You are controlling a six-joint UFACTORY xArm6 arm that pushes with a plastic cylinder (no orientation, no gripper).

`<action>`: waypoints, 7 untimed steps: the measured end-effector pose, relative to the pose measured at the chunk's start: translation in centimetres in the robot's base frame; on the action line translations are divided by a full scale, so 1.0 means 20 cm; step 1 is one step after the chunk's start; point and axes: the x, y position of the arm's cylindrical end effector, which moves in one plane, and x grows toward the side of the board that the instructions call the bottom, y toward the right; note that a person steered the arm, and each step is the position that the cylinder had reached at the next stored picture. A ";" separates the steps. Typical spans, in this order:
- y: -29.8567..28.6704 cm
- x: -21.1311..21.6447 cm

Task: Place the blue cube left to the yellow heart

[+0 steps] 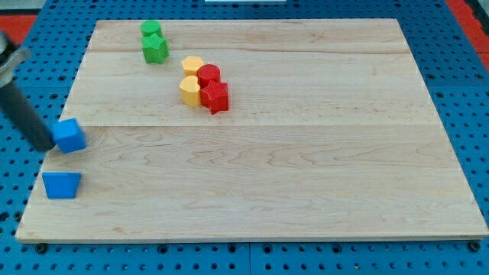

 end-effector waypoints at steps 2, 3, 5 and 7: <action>0.30 -0.07; -0.01 0.02; 0.33 0.07; 0.67 0.10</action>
